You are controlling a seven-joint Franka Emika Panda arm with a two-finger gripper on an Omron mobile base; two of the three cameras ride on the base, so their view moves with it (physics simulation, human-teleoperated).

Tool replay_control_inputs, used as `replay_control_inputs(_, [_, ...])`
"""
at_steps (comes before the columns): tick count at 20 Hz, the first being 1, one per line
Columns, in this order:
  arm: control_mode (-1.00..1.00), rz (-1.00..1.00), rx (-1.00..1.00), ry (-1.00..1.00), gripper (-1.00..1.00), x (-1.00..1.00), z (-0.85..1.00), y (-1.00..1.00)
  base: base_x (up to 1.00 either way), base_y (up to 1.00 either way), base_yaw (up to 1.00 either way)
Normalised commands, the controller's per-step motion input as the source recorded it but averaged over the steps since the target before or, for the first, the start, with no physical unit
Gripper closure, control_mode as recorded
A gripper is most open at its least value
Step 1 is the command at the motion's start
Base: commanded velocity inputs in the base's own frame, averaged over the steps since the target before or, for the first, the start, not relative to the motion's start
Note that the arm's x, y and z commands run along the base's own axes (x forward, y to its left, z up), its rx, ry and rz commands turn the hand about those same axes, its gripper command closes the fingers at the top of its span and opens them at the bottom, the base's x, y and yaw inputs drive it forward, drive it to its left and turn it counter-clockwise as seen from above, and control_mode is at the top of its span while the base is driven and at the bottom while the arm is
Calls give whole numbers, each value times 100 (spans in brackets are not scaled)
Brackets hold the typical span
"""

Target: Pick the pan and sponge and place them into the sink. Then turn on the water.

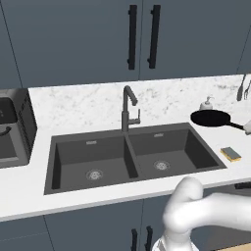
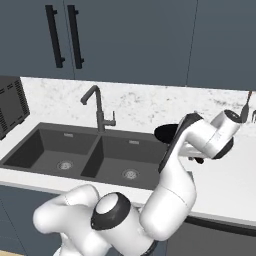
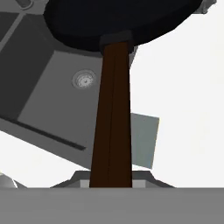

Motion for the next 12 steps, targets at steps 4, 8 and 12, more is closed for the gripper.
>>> replay_control_inputs(4, [-100,-4,-6,-14,100,-17,29,100,0,0,0])
replay_control_inputs(8, [-100,4,-4,-13,100,-31,18,89,0,0,0])
replay_control_inputs(12, [-100,24,-8,0,100,-19,0,58,0,0,0])
